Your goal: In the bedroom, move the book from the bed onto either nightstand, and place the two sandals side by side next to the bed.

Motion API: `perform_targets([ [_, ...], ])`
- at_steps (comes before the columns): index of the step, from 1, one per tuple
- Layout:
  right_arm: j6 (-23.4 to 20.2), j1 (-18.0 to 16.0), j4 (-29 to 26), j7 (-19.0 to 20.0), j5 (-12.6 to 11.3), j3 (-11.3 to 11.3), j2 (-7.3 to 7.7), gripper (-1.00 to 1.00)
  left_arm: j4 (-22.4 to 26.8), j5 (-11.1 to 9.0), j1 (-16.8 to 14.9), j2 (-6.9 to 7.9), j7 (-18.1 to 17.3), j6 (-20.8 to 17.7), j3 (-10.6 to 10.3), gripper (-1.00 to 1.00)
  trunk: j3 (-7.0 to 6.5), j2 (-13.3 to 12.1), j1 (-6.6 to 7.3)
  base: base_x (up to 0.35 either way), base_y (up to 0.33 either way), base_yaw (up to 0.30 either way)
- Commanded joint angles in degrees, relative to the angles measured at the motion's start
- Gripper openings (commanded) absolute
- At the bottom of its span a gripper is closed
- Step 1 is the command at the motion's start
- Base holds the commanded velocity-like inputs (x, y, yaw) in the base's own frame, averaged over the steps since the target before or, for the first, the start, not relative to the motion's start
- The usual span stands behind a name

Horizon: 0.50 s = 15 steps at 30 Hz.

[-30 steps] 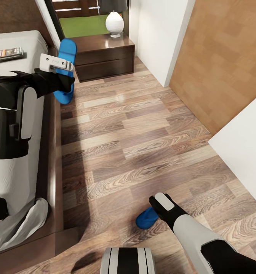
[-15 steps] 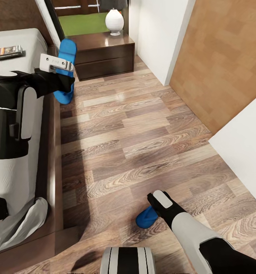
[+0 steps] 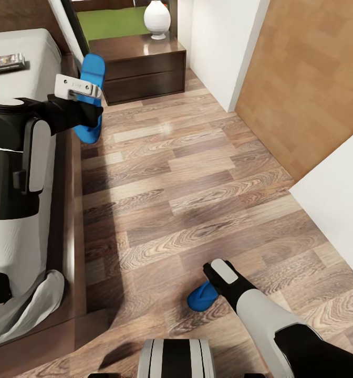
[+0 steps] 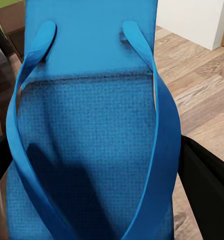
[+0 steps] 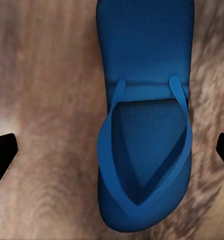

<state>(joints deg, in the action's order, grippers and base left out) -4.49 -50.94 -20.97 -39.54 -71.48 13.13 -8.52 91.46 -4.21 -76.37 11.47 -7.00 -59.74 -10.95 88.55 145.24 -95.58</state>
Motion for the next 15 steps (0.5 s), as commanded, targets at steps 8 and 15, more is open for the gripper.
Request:
perform_targets([
  [8, -0.43, -0.34, 0.01, -0.37, 0.34, 0.32, 0.23, 1.0, 0.04, -0.39, -0.08, 0.05, 0.23, -0.26, -0.04, -1.0, 0.04, 0.01, 0.01, 0.0, 0.0, 0.0],
  [15, -0.58, -0.38, 0.05, -0.37, 0.37, 0.32, 0.26, 1.0, 0.04, -0.37, -0.39, 0.04, 0.21, -0.26, -0.04, -1.0, 0.7, 0.06, -0.07, 0.0, 0.0, 0.0],
])
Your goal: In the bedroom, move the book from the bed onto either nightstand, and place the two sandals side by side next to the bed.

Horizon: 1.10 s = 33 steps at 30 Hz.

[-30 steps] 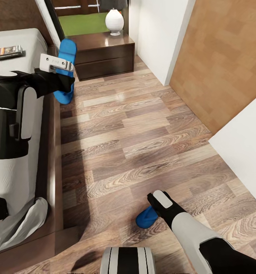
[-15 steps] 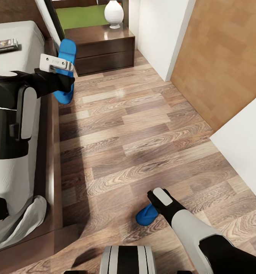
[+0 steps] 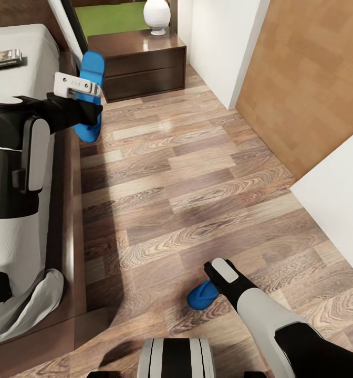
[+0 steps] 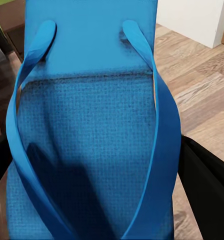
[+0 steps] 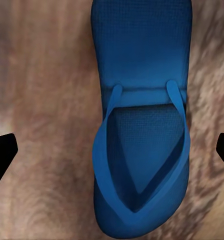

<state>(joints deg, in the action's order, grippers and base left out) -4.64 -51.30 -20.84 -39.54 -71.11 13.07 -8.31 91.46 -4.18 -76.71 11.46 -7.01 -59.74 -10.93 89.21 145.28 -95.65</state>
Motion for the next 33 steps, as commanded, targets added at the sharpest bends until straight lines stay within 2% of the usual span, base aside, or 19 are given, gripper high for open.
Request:
perform_targets([
  [1, -0.44, -0.02, -0.06, -0.37, 0.01, 0.37, 0.06, 1.0, 0.04, -0.4, -0.06, 0.05, 0.21, -0.26, -0.05, -1.0, 0.04, 0.01, 0.01, 0.0, 0.0, 0.0],
  [11, -0.45, -0.03, 0.2, -0.37, 0.01, 0.37, 0.17, 1.0, 0.04, -0.41, -0.11, 0.05, 0.23, -0.26, -0.05, -1.0, 0.04, 0.01, 0.01, 0.0, 0.0, 0.0],
  [13, -0.45, -0.03, 0.25, -0.37, 0.01, 0.37, 0.15, 1.0, 0.04, -0.4, -0.11, 0.05, 0.22, -0.26, -0.05, -1.0, 0.48, 0.04, -0.04, 0.0, 0.0, 0.0],
  [33, -0.55, 0.02, 2.65, -0.08, -0.37, 0.7, -0.21, 1.0, 0.04, -0.43, 0.03, 0.05, 0.24, -0.26, -0.09, -1.0, 0.48, 0.04, -0.04, 0.0, 0.0, 0.0],
])
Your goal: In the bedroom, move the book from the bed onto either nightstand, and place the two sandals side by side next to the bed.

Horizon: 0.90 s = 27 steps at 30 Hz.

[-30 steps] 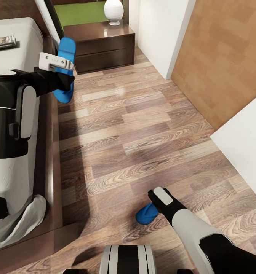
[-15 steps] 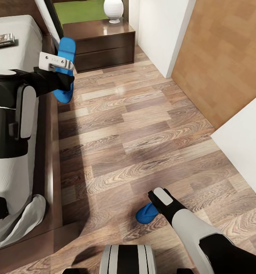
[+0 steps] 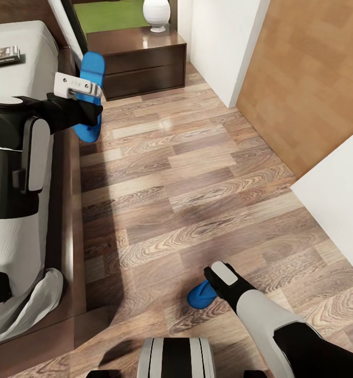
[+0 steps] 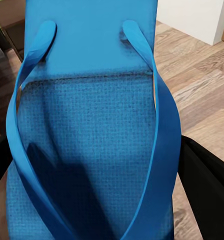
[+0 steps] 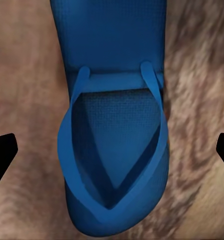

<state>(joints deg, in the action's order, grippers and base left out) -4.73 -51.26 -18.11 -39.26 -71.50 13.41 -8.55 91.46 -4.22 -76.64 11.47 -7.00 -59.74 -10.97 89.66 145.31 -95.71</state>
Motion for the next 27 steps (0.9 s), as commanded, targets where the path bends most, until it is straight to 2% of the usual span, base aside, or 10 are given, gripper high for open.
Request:
perform_targets([
  [1, -0.46, -0.01, -0.03, -0.33, -0.03, 0.36, 0.03, 1.0, 0.04, -0.4, -0.04, 0.05, 0.23, -0.26, -0.05, -1.0, 0.04, 0.01, 0.01, 0.0, 0.0, 0.0],
  [12, -0.43, 0.02, 0.05, 0.39, 0.18, 0.51, -0.07, 1.0, 0.04, -0.38, 0.0, 0.05, 0.23, -0.26, -0.11, -1.0, 0.04, 0.01, 0.01, 0.0, 0.0, 0.0],
  [17, -0.53, 0.02, -0.05, 1.06, 0.35, 0.78, -0.94, 1.0, 0.04, -0.35, 0.0, 0.05, 0.23, -0.26, -0.11, -1.0, 0.04, 0.01, 0.01, 0.0, 0.0, 0.0],
  [27, -0.53, 0.02, -0.17, 1.28, 0.39, 0.83, -1.27, 1.0, 0.04, -0.35, 0.0, 0.05, 0.23, -0.26, -0.11, -1.0, 0.26, 0.03, -0.02, 0.0, 0.0, 0.0],
])
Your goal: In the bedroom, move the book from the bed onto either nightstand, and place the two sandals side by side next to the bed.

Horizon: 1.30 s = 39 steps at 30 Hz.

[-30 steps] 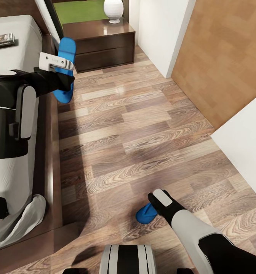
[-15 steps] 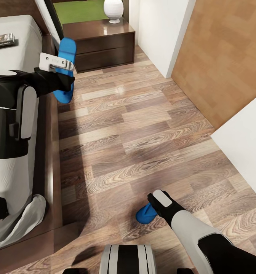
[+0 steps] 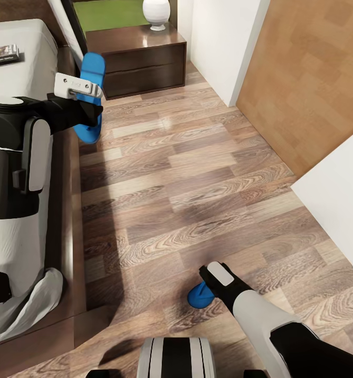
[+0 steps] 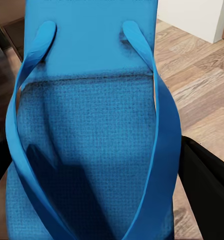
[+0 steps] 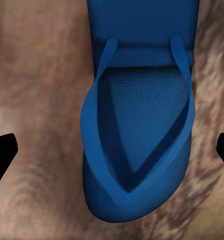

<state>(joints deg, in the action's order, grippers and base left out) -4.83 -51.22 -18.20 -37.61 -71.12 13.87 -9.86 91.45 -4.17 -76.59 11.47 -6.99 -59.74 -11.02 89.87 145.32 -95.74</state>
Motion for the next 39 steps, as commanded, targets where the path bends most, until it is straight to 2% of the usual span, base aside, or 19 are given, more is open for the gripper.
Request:
perform_targets([
  [1, -0.42, -0.02, -0.12, -0.36, 0.04, 0.37, 0.03, 1.0, 0.04, -0.4, -0.05, 0.05, 0.22, -0.26, -0.05, -1.0, 0.26, 0.03, -0.01, 0.0, 0.0, 0.0],
  [14, -0.35, -0.02, -0.43, -0.36, 0.13, 1.0, 0.37, 1.0, 0.04, -0.4, -0.05, 0.05, 0.22, -0.26, -0.05, -1.0, 0.48, 0.04, -0.04, 0.0, 0.0, 0.0],
  [19, -0.35, -0.02, -0.5, -0.4, 0.13, 1.05, 0.36, 1.0, 0.04, -0.4, -0.05, 0.05, 0.22, -0.26, -0.05, -1.0, 1.59, 0.11, -0.17, 0.0, 0.0, 0.0],
  [28, -0.35, -0.02, -0.52, -0.44, 0.11, 1.22, 0.33, 1.0, 0.04, -0.4, -0.05, 0.05, 0.22, -0.26, -0.05, -1.0, 1.59, 0.11, -0.17, 0.0, 0.0, 0.0],
  [31, -0.4, -0.02, -0.58, -0.44, 0.07, 1.28, 0.17, 1.0, 0.04, -0.4, -0.05, 0.05, 0.22, -0.26, -0.05, -1.0, 2.26, 0.15, -0.24, 0.0, 0.0, 0.0],
  [39, -0.52, -0.02, -0.77, -0.44, 0.02, 1.33, 0.03, 1.0, 0.04, -0.4, 0.03, 0.05, 0.22, -0.26, -0.07, -1.0, 2.26, 0.15, -0.24, 0.0, 0.0, 0.0],
])
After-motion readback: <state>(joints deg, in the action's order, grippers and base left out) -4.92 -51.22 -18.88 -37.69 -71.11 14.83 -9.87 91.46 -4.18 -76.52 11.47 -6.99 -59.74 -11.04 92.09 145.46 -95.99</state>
